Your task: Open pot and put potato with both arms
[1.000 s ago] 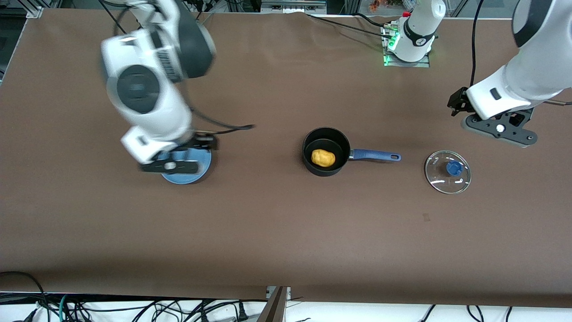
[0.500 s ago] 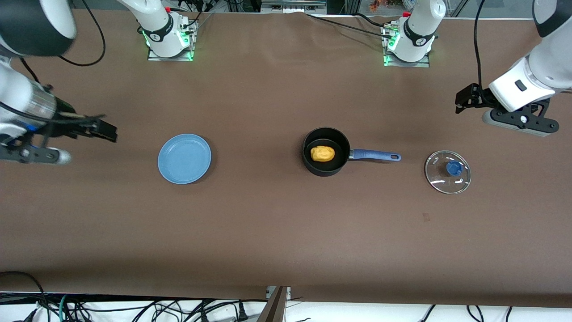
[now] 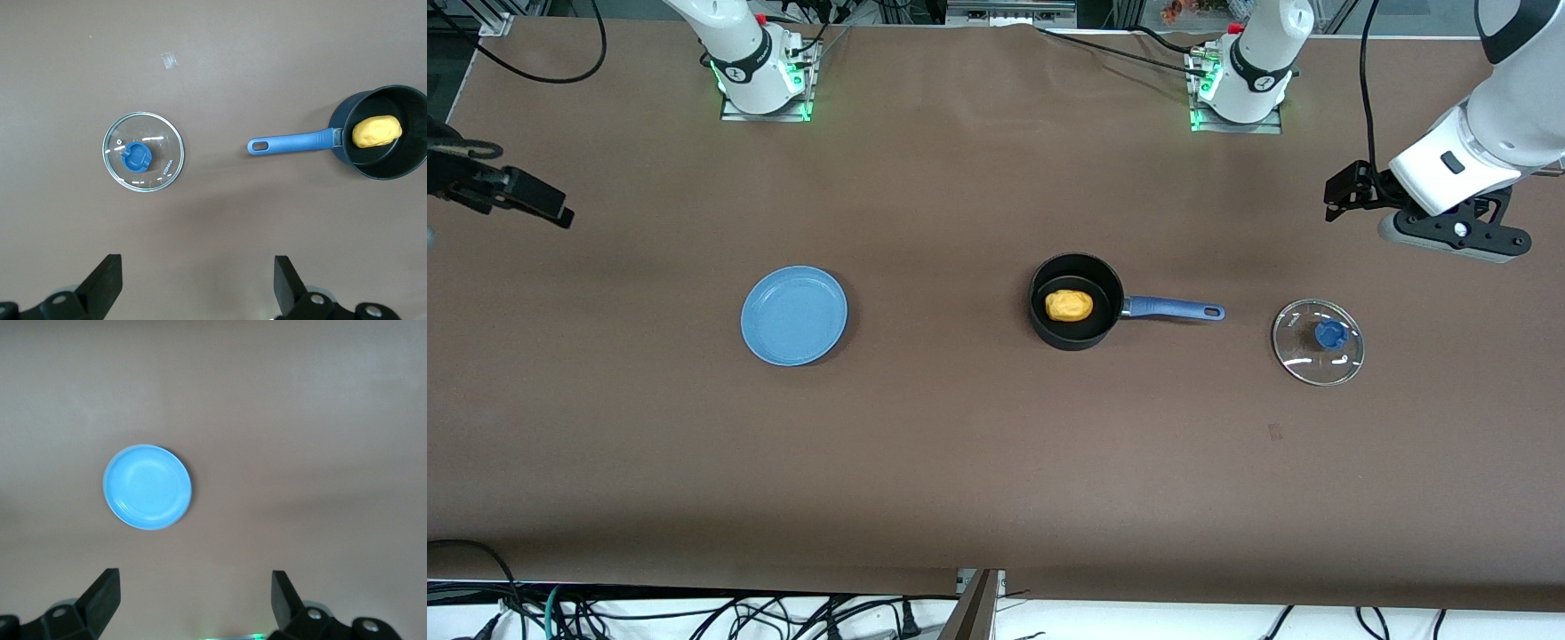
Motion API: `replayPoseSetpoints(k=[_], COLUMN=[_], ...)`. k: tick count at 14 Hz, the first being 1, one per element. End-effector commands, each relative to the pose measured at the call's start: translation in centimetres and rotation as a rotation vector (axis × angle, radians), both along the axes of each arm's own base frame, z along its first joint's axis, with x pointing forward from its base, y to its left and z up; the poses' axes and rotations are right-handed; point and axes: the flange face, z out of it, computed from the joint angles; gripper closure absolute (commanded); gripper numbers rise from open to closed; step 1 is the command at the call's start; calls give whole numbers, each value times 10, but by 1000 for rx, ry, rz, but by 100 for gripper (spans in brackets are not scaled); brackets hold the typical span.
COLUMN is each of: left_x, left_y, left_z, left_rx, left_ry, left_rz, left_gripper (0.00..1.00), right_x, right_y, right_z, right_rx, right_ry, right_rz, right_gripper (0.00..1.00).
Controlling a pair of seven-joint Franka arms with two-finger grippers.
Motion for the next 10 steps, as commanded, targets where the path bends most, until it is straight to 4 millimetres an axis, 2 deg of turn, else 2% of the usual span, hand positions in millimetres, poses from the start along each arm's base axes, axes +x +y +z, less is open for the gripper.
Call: replayPoseSetpoints(k=[1, 3, 5, 7, 10], left_x=[4, 12, 16, 17, 17], left_y=[7, 9, 19, 37, 28], left_z=[17, 28, 42, 37, 39], left_rx=[-19, -8, -13, -29, -33], left_ry=[-27, -38, -68, -47, -53], left_rz=[18, 21, 41, 75, 66], left_gripper=[0, 0, 0, 0, 0], right_x=[-13, -13, -13, -13, -13], right_y=[-3, -4, -2, -4, -5], right_z=[-4, -4, -3, -4, -4], right_rx=[-11, -4, -1, 2, 3], right_ry=[34, 37, 44, 62, 60], right_rz=[144, 152, 142, 137, 132], right_gripper=[0, 0, 0, 0, 0])
